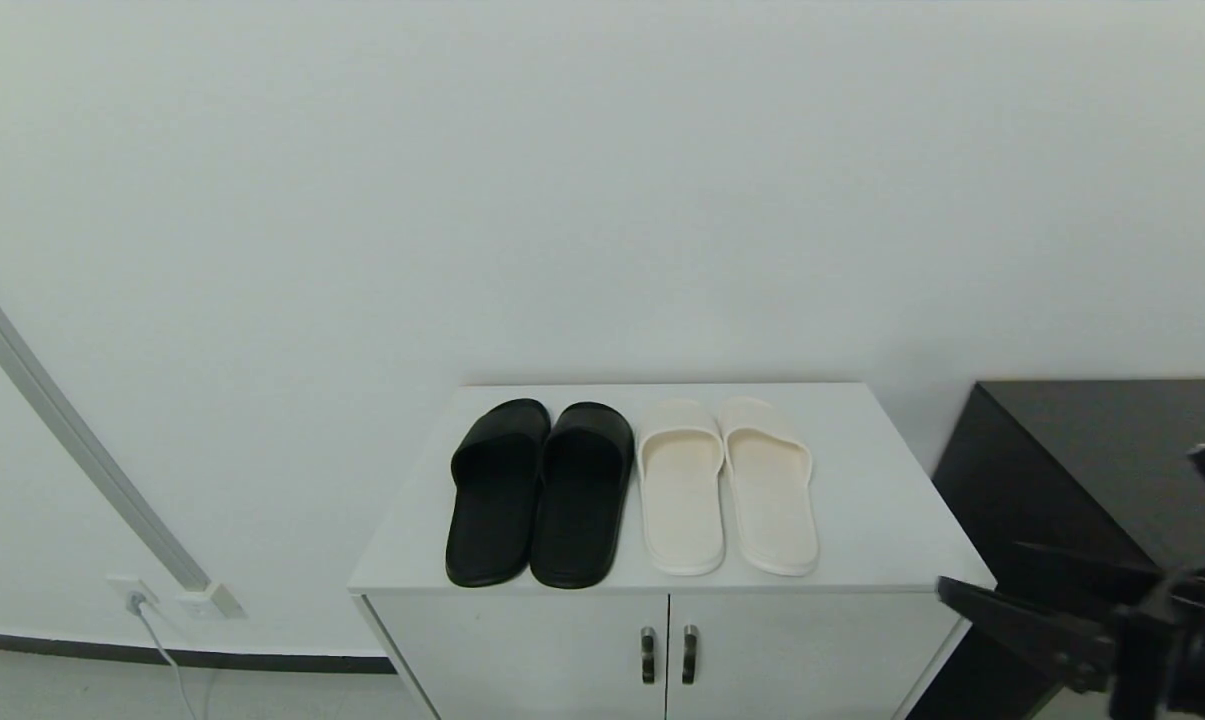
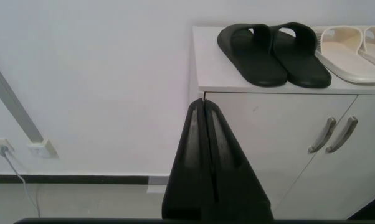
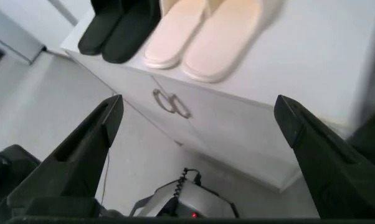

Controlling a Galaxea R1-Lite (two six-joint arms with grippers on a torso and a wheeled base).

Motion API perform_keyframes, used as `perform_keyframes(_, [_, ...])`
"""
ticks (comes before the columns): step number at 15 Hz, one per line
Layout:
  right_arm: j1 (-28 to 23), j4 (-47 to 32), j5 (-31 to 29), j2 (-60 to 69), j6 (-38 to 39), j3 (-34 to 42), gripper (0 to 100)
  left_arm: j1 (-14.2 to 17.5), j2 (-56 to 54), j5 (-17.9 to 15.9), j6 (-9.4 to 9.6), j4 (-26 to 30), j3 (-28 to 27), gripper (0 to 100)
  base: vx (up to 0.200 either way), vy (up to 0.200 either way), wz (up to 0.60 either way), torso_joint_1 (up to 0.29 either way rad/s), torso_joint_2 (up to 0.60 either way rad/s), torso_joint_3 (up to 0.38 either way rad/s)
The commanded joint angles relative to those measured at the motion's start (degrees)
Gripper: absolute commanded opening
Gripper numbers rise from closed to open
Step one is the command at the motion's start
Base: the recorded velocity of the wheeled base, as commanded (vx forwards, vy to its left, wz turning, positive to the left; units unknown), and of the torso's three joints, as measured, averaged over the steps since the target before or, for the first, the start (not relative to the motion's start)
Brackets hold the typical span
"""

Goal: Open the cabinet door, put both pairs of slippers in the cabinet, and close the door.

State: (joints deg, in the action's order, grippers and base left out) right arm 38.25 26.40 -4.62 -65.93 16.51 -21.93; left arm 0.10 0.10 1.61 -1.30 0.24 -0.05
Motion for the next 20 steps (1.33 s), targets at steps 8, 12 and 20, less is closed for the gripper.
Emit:
perform_keyframes(8, [10.9, 13.5, -29.2, -46.9, 2.5, -30.7, 100, 0.0, 0.0, -0.1, -0.01, 0.0, 0.0, 0, 0.000, 0.000, 0.00, 0.000, 0.00, 0.000])
perform_keyframes(12, [8.4, 13.1, -35.5, -55.2, 2.0, -39.9, 100, 0.0, 0.0, -0.1, -0.01, 0.0, 0.0, 0, 0.000, 0.000, 0.00, 0.000, 0.00, 0.000])
perform_keyframes(20, [4.5, 13.1, -35.3, -62.8, -0.4, -49.6, 100, 0.0, 0.0, -0.1, -0.01, 0.0, 0.0, 0, 0.000, 0.000, 0.00, 0.000, 0.00, 0.000])
